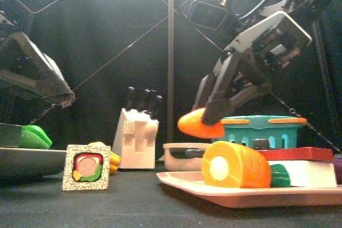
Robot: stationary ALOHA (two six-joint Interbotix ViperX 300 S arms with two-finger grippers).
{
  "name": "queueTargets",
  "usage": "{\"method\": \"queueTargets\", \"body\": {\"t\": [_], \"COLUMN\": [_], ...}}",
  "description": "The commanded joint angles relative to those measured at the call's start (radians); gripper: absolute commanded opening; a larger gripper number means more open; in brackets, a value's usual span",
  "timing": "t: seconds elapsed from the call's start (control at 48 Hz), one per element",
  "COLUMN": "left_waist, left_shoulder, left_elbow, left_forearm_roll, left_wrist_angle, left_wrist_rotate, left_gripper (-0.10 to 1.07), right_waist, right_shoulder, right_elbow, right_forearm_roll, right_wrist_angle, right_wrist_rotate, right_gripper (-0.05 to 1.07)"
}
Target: Place carrot bottom in pot
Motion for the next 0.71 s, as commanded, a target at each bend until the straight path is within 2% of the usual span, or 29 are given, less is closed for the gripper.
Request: {"method": "queueTargets", "body": {"t": [0.0,0.125,0.312,0.688], "left_waist": [0.006,0.005,0.005,0.012], "left_shoulder": [-0.002,-0.002,-0.002,-0.002], "left_elbow": [-0.012,-0.012,-0.025,-0.035], "left_forearm_roll": [0.002,0.003,0.003,0.003], "left_wrist_angle": [-0.009,-0.009,-0.015,-0.031], "left_wrist_rotate": [-0.002,-0.002,0.000,0.000], "left_gripper": [0.50,0.50,0.50,0.50], "right_waist": [-0.083,-0.195,-0.296,-0.388], "right_shoulder": [-0.075,-0.086,-0.029,0.109], "right_elbow": [-0.018,-0.021,-0.032,-0.087], "right_forearm_roll": [0.000,0.000,0.002,0.002], "right_wrist_angle": [-0.018,-0.044,-0.089,-0.115], "right_wrist_rotate": [0.000,-0.003,-0.003,-0.003], "right_gripper": [0.65,0.65,0.65,0.67]}}
